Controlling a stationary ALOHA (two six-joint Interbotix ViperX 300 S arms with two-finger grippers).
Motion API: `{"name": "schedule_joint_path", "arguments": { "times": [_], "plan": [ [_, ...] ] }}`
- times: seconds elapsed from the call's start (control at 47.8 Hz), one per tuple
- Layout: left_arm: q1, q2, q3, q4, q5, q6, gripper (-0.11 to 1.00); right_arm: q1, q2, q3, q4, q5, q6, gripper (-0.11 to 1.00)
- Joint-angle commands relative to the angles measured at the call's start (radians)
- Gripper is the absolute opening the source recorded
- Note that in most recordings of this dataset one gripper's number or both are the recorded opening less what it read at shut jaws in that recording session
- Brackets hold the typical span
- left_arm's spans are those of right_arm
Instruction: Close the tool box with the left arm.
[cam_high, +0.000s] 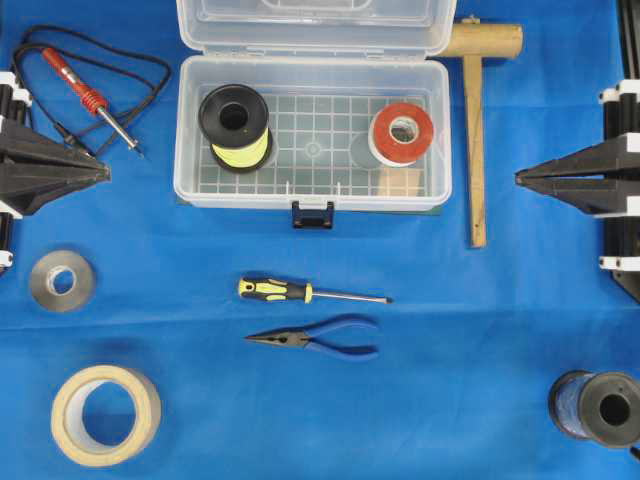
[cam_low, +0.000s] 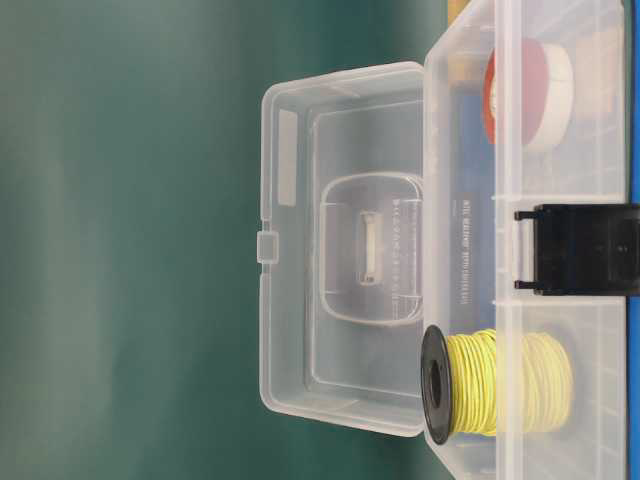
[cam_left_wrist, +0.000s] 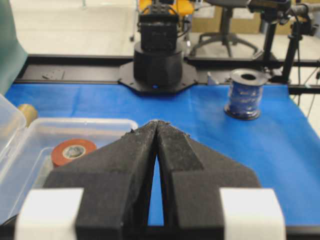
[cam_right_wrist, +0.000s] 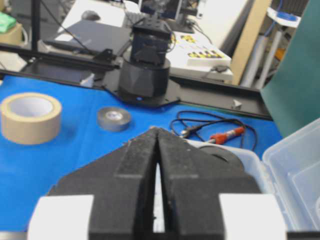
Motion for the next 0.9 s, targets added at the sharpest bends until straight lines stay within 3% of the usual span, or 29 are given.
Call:
{"name": "schedule_joint_path", "arguments": {
  "times": [0.0, 0.23, 0.439, 0.649, 0.753, 0.879],
  "plan": [
    [0.005, 0.012, -0.025, -0.008, -0.008, 0.029, 0.0, -0.014, 0.006, -0.043, 0.002, -0.005, -0.009, 0.0],
    [0.064, 0.046, -0.072, -0.018, 0.003, 0.075, 0.0, -0.038, 0.026, -0.055, 0.0, 0.018, -0.009, 0.0],
    [0.215, 0.1, -0.161, -0.018, 0.095, 0.138, 0.0, -0.046, 0.049, -0.052, 0.0, 0.018, -0.008, 0.0],
    [0.342, 0.195, -0.288, -0.018, 0.181, 0.16, 0.02, -0.048, 0.066, -0.051, 0.0, 0.02, -0.008, 0.0],
    [0.39, 0.262, -0.35, -0.018, 0.216, 0.186, 0.22, -0.051, 0.069, -0.049, 0.002, 0.034, -0.006, 0.0],
    [0.428, 0.356, -0.431, -0.018, 0.284, 0.219, 0.59, -0.054, 0.071, -0.049, 0.0, 0.054, -0.006, 0.0]
  ]
}}
